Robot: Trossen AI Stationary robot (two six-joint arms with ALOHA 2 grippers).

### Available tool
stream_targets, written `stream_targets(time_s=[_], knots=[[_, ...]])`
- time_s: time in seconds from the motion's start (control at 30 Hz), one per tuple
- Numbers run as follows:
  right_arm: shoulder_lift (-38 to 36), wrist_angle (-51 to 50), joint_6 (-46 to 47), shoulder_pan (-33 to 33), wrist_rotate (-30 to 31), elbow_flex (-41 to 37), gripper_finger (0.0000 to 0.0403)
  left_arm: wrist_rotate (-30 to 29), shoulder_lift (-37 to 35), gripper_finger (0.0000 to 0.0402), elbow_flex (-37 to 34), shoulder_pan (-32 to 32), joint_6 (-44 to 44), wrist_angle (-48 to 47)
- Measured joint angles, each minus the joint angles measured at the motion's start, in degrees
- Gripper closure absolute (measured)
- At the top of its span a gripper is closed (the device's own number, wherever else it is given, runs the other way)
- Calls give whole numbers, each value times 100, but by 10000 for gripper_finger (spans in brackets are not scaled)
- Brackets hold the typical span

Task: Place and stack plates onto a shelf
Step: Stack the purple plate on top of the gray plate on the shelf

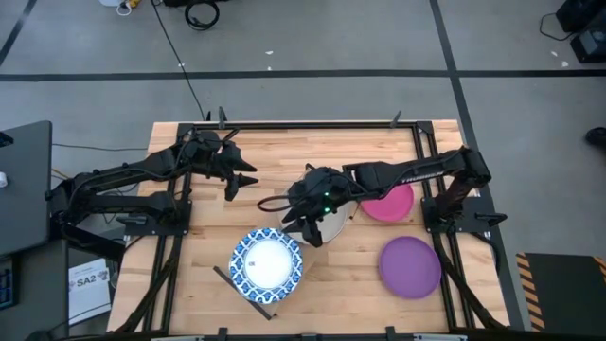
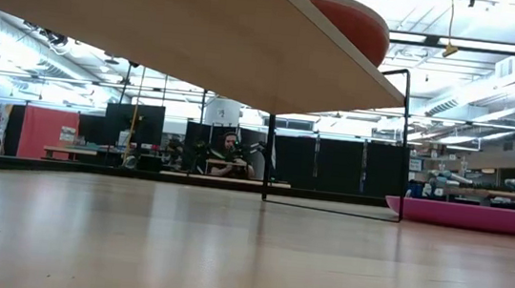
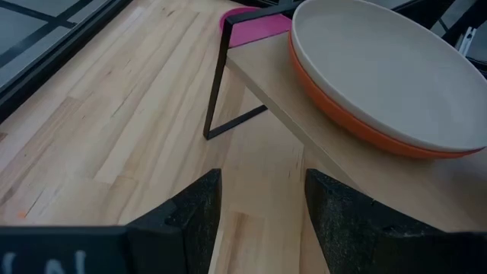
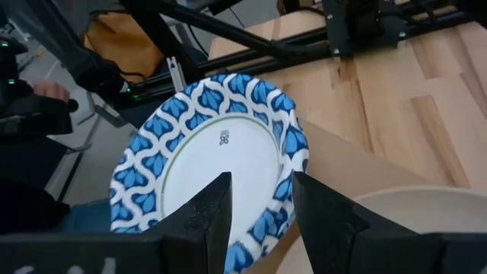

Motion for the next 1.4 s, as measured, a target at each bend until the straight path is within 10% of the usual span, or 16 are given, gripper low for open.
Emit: stream_targets(time_s=[0.67, 1.4], knots=[[-1501, -2383, 220, 1319, 828, 2, 258, 0, 0, 205, 0, 0, -2, -1], [-1965, -5601, 3525, 4012, 4101, -7, 258, 0, 0, 205, 0, 0, -7, 4]])
